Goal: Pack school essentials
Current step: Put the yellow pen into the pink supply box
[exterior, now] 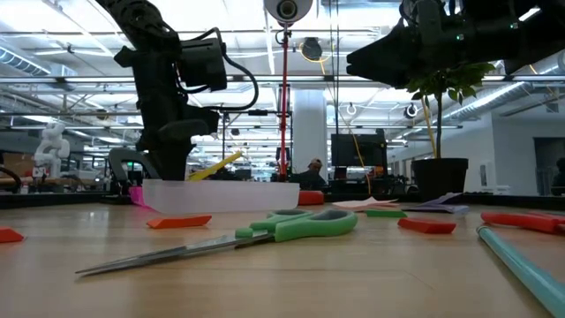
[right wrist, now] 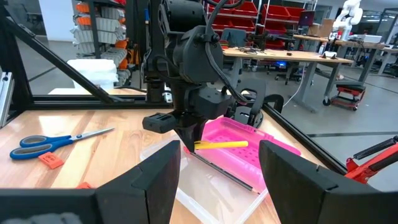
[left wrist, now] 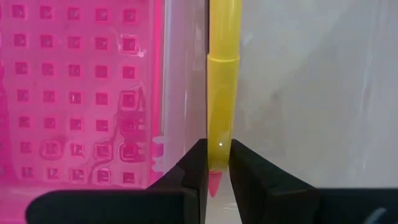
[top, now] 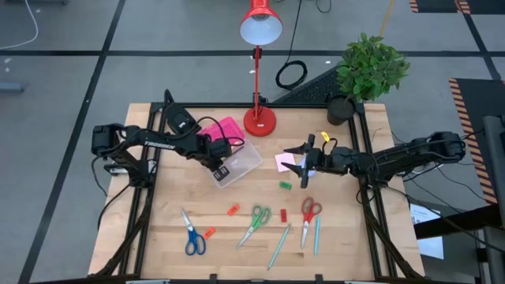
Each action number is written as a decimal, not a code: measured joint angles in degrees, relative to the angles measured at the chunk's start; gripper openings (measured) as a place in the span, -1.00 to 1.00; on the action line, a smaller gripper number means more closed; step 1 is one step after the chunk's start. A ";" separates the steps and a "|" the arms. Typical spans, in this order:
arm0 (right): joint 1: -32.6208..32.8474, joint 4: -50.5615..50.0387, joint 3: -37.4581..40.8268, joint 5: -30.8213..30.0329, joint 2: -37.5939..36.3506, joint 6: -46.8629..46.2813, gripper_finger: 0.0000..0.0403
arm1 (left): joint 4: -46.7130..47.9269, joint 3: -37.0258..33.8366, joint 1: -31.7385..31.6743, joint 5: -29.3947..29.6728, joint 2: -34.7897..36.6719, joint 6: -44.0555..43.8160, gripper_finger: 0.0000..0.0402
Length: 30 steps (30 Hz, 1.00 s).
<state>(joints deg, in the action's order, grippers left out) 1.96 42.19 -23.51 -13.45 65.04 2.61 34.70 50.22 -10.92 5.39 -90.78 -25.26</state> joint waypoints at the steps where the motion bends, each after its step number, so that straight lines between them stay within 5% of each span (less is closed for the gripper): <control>1: 0.00 0.02 0.00 0.00 0.00 0.00 0.04 | 0.00 0.00 0.00 0.00 0.00 0.00 -0.71; 23: 0.00 0.00 -0.02 0.03 0.00 0.00 0.04 | -0.37 0.00 0.00 0.02 0.02 -0.13 -0.71; 30: 0.00 0.01 -0.04 0.03 0.00 0.00 0.04 | -0.44 0.00 0.00 0.67 0.02 -0.13 -0.53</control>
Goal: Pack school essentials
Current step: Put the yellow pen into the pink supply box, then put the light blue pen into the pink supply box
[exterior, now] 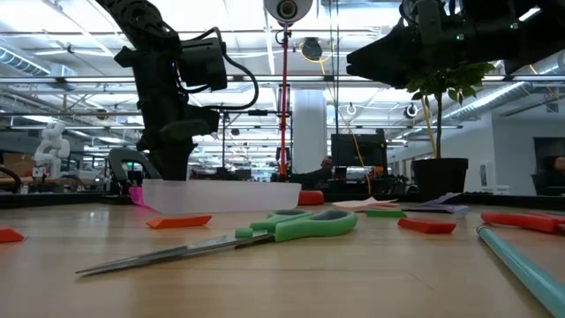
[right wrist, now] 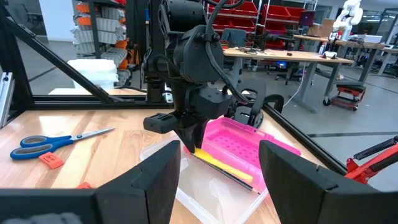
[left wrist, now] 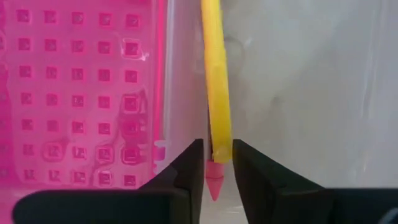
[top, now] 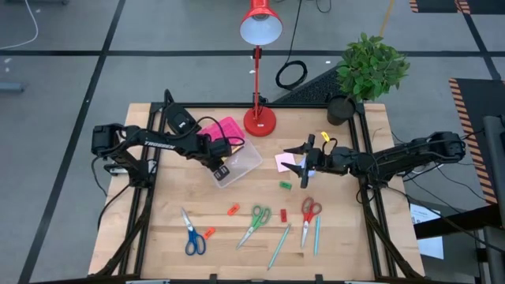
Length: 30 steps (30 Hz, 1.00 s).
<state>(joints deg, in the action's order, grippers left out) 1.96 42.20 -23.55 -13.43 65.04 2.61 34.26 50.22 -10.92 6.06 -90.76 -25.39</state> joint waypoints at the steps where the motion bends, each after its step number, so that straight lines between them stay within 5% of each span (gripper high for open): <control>1: 0.01 -0.01 0.00 0.01 0.00 0.00 0.04 | -0.02 0.00 0.00 0.18 0.00 -0.14 -0.50; 30: 0.02 -0.49 -0.02 0.02 -0.02 0.02 0.04 | -6.78 4.72 4.88 1.50 1.99 5.77 -0.38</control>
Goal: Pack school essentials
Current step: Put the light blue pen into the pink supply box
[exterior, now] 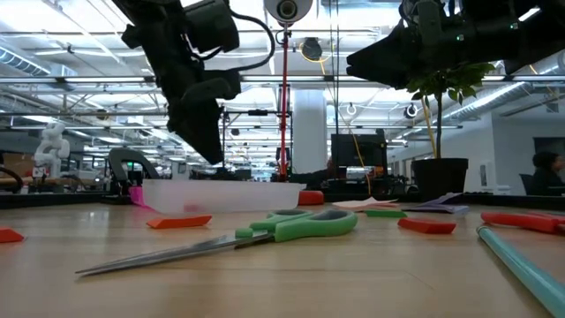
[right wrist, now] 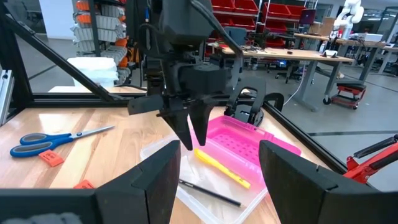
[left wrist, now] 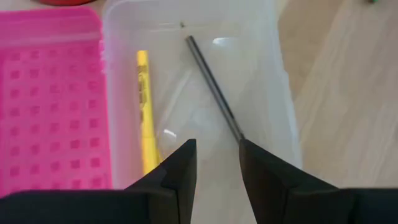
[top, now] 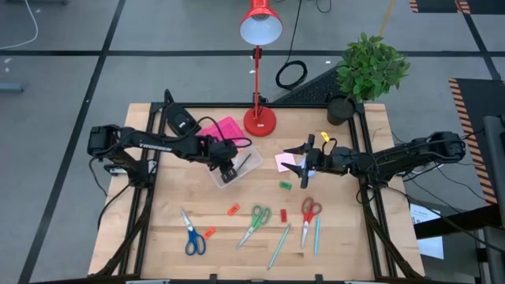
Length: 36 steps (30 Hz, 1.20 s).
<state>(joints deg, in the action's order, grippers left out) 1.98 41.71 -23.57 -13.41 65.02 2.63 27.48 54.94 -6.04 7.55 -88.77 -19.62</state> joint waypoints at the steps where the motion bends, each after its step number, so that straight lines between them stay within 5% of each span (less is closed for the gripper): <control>1: 0.00 0.00 0.01 0.00 0.02 0.00 0.04 | -0.56 0.00 0.24 0.17 0.00 0.02 -0.38; 16: 2.02 -2.10 -1.21 1.91 0.00 -2.53 0.04 | -3.86 -0.07 3.00 2.73 0.00 1.51 -0.38; 24: 5.59 -30.78 -13.60 4.66 0.27 -2.77 0.04 | -7.55 -0.09 7.14 2.92 0.00 1.35 -0.38; 28: 7.94 -36.07 -15.24 4.71 0.41 -5.32 0.04 | -8.38 -0.09 9.63 3.04 0.00 1.54 -0.38; 36: 17.01 -42.43 -15.32 1.87 1.40 -27.75 0.04 | -9.74 -0.09 16.21 7.36 -0.02 4.37 -0.38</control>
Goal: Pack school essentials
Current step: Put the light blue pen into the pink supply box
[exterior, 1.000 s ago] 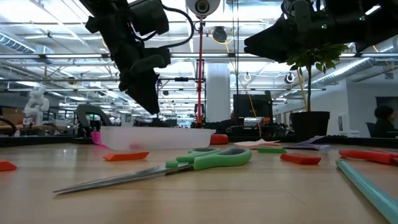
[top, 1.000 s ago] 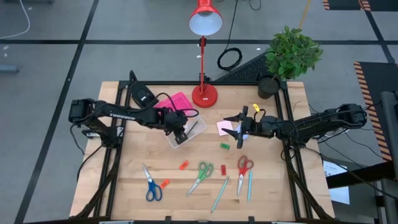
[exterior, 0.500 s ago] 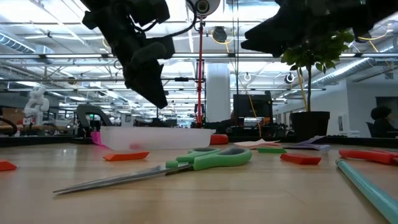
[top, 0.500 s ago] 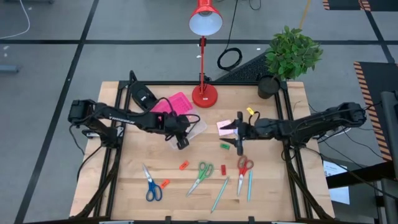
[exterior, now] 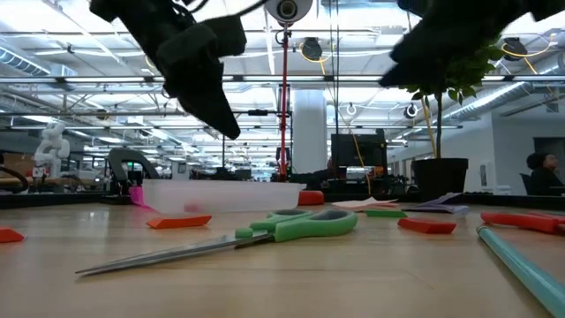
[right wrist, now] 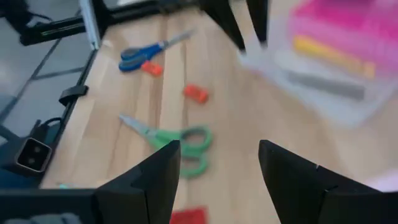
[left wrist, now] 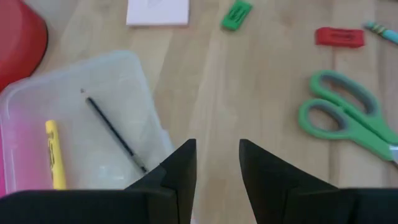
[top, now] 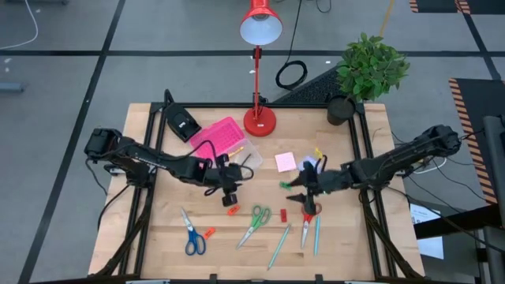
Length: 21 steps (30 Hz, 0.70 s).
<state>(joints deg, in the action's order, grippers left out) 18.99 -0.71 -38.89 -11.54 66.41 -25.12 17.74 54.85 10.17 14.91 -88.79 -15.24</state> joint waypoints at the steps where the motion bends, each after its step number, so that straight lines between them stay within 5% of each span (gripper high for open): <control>1: 1.83 -0.91 0.00 -1.34 0.51 -3.53 0.04 | -0.66 -0.02 0.88 0.98 0.00 0.20 -0.38; 12: 18.61 -4.76 -0.50 -6.38 7.98 -45.23 0.04 | -9.87 -0.02 6.86 3.75 0.00 4.78 -0.38; 21: 25.10 -17.90 -12.92 -5.55 14.07 -62.83 0.04 | -11.19 -0.02 6.91 3.75 0.00 4.89 -0.38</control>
<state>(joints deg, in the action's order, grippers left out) 44.09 -18.62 -51.82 -17.09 80.49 -87.94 6.55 54.83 17.08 18.65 -88.79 -10.35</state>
